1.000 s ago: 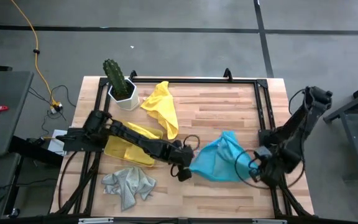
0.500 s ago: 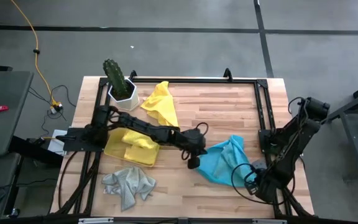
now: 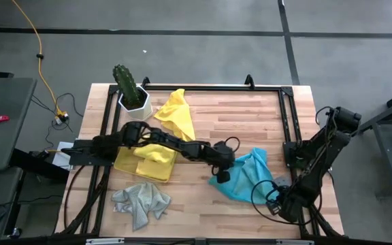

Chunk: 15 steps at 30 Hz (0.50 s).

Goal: Fold microfiber towels
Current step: Fold the blue microfiber towel

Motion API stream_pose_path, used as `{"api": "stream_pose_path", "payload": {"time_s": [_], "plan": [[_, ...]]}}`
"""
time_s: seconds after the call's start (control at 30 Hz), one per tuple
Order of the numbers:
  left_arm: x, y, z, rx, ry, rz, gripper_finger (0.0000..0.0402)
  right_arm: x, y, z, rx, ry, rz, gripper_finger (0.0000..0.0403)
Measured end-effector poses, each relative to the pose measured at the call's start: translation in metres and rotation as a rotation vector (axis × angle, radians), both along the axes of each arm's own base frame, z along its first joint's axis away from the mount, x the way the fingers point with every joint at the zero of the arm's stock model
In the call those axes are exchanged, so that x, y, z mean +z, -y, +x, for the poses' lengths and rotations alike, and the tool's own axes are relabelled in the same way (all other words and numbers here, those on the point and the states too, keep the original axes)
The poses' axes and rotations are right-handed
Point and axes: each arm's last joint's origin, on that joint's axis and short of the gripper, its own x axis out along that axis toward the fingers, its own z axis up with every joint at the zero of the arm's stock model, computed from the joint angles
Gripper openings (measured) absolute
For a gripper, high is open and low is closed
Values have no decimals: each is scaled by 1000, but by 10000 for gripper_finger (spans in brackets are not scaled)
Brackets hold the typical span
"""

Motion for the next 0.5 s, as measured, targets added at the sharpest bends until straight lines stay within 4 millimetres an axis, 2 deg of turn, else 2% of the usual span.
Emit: {"api": "stream_pose_path", "payload": {"time_s": [0.2, 0.37, 0.5], "plan": [[-3, -6, -10, 110, -162, 29, 0, 1, -1, 5, -29, -14, 47, 0], [9, -16, -31, 257, -350, 87, 0, 1, -3, 8, -44, -44, 103, 0], [26, -19, -47, 369, -437, 47, 0, 2, -4, 9, -60, -89, 135, 0]]}}
